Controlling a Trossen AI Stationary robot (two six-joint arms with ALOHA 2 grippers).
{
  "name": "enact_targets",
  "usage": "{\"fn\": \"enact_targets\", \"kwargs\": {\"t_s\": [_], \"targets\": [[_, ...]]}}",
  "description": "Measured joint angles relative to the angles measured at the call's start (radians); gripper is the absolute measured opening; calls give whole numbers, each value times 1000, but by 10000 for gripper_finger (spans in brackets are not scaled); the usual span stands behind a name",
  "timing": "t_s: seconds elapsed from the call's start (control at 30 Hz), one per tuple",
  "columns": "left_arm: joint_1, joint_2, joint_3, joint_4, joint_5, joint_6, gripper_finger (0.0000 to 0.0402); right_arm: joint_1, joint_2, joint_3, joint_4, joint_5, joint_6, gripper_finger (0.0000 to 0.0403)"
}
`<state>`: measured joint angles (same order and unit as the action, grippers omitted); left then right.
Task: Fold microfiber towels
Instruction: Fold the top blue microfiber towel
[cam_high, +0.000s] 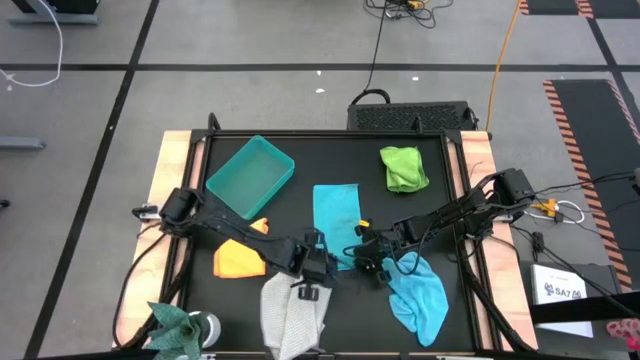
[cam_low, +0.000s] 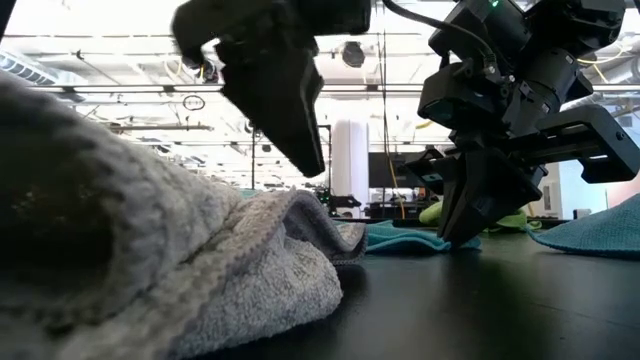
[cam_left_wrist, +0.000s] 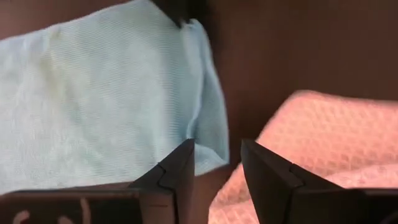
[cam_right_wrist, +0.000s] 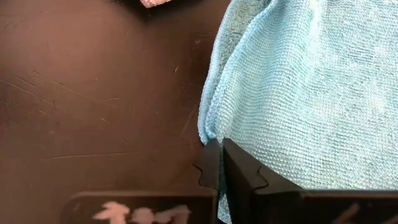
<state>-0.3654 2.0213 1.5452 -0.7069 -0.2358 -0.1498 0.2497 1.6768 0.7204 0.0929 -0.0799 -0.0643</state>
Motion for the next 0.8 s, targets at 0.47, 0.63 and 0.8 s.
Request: {"fn": "enact_targets", "kwargs": {"t_s": [0.47, 0.63, 0.8], "targets": [[-6, 47, -1, 14, -8, 69, 133, 0, 0, 0, 1, 0, -7, 0], [-5, 53, -1, 14, -5, 113, 133, 0, 0, 0, 1, 0, -8, 0], [-11, 68, -1, 1, -7, 162, 133, 0, 0, 0, 1, 0, -8, 0]]}}
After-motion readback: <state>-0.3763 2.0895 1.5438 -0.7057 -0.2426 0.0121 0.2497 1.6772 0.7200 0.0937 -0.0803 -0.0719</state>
